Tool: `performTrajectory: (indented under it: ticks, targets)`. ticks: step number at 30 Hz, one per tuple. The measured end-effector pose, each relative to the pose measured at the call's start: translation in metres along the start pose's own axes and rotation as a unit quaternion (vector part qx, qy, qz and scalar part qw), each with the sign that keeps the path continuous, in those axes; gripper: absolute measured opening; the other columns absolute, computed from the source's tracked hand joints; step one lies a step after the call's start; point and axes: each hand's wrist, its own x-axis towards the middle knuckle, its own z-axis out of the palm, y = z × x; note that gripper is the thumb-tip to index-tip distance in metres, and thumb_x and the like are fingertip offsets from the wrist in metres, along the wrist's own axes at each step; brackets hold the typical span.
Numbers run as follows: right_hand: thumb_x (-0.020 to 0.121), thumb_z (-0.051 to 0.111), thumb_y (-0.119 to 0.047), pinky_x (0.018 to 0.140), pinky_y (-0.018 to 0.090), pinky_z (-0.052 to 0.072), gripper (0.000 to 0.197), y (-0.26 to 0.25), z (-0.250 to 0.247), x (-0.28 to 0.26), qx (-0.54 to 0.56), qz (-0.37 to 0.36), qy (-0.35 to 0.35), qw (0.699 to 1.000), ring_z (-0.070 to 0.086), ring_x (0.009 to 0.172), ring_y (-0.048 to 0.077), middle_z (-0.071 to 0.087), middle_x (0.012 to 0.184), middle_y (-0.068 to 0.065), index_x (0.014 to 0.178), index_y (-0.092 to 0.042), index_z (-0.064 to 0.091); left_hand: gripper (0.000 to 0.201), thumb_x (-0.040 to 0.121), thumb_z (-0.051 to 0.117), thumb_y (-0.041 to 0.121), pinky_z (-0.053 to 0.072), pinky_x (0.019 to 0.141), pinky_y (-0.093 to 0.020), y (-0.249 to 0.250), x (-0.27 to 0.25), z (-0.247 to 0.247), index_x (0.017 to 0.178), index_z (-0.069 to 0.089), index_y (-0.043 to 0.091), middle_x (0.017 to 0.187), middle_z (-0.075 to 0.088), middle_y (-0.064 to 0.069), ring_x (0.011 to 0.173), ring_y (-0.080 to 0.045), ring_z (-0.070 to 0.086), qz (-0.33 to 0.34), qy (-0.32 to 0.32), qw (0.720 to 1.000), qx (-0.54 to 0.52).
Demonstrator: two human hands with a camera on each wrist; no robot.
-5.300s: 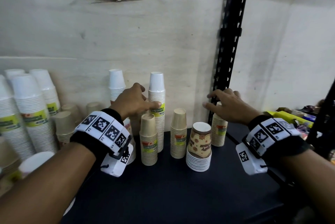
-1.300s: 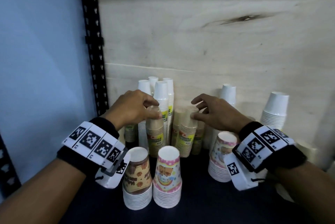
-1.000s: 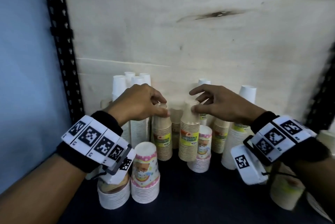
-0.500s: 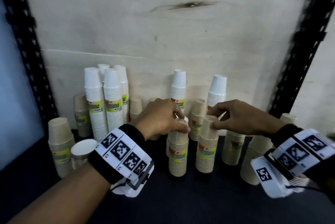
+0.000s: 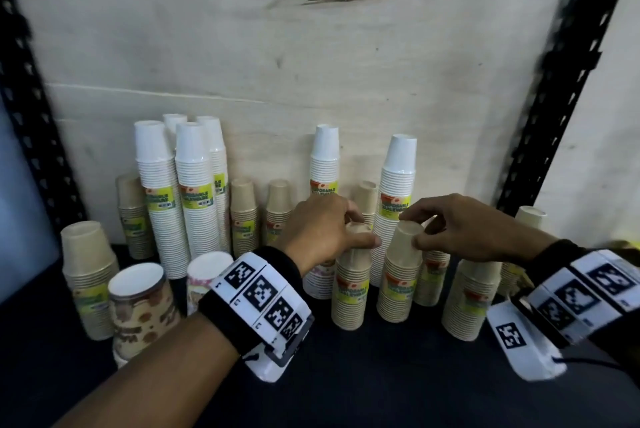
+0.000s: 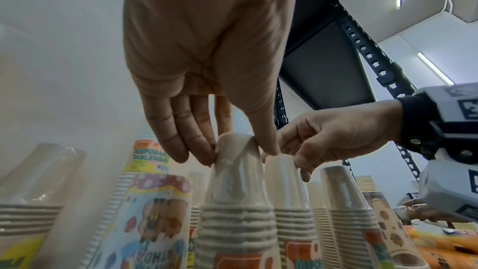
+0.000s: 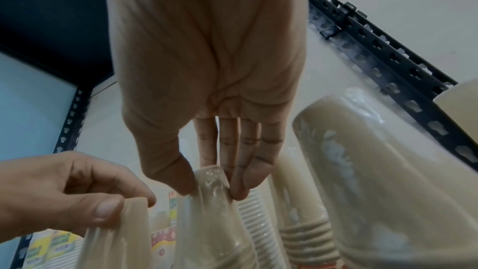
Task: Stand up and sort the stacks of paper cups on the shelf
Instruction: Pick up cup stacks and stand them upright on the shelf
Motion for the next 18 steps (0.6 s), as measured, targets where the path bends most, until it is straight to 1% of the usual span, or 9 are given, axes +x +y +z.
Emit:
performTrajectory:
  ticks: [2,5,7,9,11,13,14,16,18]
  targets:
    - [0.083,0.072,-0.027,0.077,0.015,0.050,0.041,0.003,0.001,0.000,-0.002,0.000,0.001,1.000,0.065,0.090,-0.001,0.062,0.107,-0.021,0.122,-0.036,0.061,0.058,0.068,0.073,0.064,0.049,0.079,-0.022,0.000,-0.002,-0.001,0.113,0.069,0.028,0.110,0.070,0.010,0.095,-0.006,0.063,-0.001,-0.004,1.000,-0.005]
    - [0.086,0.068,-0.027,0.085,0.024,0.053,0.043,0.004,0.003,0.001,-0.005,0.000,0.000,1.000,0.066,0.092,-0.001,0.064,0.118,-0.014,0.127,-0.035,0.059,0.062,0.069,0.073,0.064,0.045,0.075,-0.019,-0.001,-0.005,-0.004,0.118,0.067,0.028,0.111,0.069,0.010,0.091,-0.004,0.060,-0.003,-0.012,1.000,-0.010]
    - [0.087,0.067,-0.028,0.085,0.025,0.053,0.043,0.003,0.004,0.001,-0.014,0.004,0.002,1.000,0.064,0.092,-0.001,0.062,0.120,-0.012,0.128,-0.035,0.058,0.066,0.069,0.073,0.065,0.043,0.072,-0.017,-0.002,-0.007,-0.008,0.123,0.064,0.028,0.112,0.069,0.010,0.087,-0.003,0.060,-0.005,-0.017,1.000,-0.010]
    - [0.088,0.066,-0.030,0.082,0.021,0.049,0.041,-0.002,0.004,0.000,-0.037,0.003,0.018,0.999,0.059,0.093,0.001,0.059,0.119,-0.012,0.127,-0.036,0.057,0.065,0.069,0.073,0.064,0.046,0.073,-0.017,-0.003,-0.008,-0.014,0.123,0.063,0.029,0.110,0.070,0.011,0.086,-0.002,0.063,-0.012,-0.015,1.000,-0.013]
    - [0.089,0.065,-0.030,0.078,0.016,0.042,0.038,-0.010,0.003,0.000,-0.057,-0.025,0.051,0.997,0.052,0.092,0.001,0.054,0.112,-0.011,0.125,-0.035,0.058,0.061,0.070,0.073,0.063,0.051,0.079,-0.021,-0.006,-0.011,-0.024,0.119,0.065,0.028,0.107,0.071,0.011,0.088,-0.002,0.065,-0.020,-0.005,1.000,-0.010]
    - [0.087,0.066,-0.025,0.084,0.019,0.037,0.035,-0.022,0.003,0.002,-0.063,-0.064,0.084,0.992,0.047,0.093,0.001,0.054,0.106,-0.012,0.121,-0.031,0.062,0.058,0.070,0.073,0.063,0.052,0.083,-0.023,-0.013,-0.016,-0.038,0.116,0.067,0.028,0.102,0.072,0.012,0.089,-0.002,0.065,-0.032,0.006,0.999,0.006]
    - [0.086,0.066,-0.025,0.087,0.022,0.037,0.033,-0.029,0.002,0.003,-0.062,-0.079,0.093,0.991,0.047,0.094,0.001,0.056,0.105,-0.012,0.119,-0.030,0.063,0.055,0.070,0.073,0.062,0.051,0.082,-0.022,-0.017,-0.019,-0.045,0.113,0.068,0.029,0.100,0.072,0.013,0.088,-0.001,0.064,-0.039,0.017,0.999,0.014]
    - [0.085,0.063,-0.034,0.087,0.026,0.040,0.030,-0.047,0.007,0.010,-0.050,-0.107,0.102,0.988,0.051,0.094,0.003,0.061,0.104,-0.009,0.115,-0.030,0.065,0.048,0.071,0.073,0.060,0.048,0.077,-0.019,-0.032,-0.028,-0.066,0.108,0.070,0.029,0.098,0.072,0.014,0.086,0.000,0.063,-0.054,0.034,0.997,0.038]
    - [0.085,0.059,-0.042,0.084,0.024,0.041,0.031,-0.059,0.012,0.017,-0.040,-0.128,0.100,0.986,0.052,0.094,0.004,0.062,0.104,-0.009,0.114,-0.032,0.064,0.042,0.072,0.074,0.057,0.047,0.075,-0.019,-0.044,-0.034,-0.082,0.104,0.071,0.029,0.097,0.072,0.013,0.087,-0.002,0.063,-0.078,0.043,0.995,0.052]
